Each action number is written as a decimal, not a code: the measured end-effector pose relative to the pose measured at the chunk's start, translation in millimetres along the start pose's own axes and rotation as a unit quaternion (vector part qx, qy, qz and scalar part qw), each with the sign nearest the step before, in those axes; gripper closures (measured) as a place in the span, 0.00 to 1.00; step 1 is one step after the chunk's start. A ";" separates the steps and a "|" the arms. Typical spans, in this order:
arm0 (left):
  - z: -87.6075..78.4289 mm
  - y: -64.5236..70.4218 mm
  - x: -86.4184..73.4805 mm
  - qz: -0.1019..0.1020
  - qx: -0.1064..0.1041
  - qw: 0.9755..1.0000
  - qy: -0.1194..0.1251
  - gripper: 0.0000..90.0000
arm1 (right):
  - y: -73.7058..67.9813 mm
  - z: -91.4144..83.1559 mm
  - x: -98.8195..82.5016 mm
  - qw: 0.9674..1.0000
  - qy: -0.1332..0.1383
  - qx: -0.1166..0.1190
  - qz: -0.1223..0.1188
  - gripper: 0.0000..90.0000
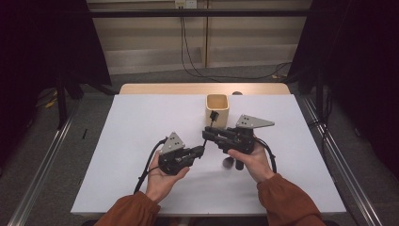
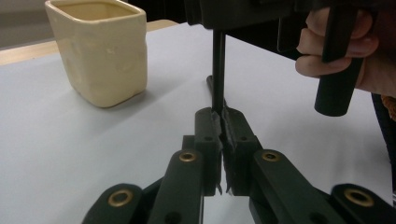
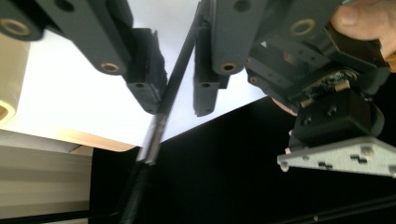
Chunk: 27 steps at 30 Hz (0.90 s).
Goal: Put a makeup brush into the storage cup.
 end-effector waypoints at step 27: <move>-3.2 -3.1 -3.9 0.006 0.008 1.000 0.010 0.68 | -2.2 -3.8 3.2 1.000 0.011 0.010 0.007 0.95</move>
Point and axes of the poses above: each handheld gripper's, and its own axes: z roughly forward along the jaws, x roughly out of its top, y roughly to its right, the point moved 1 cm from there along z, roughly forward along the jaws, and after that the axes turned 11 degrees about -z, right-handed, at the moved point
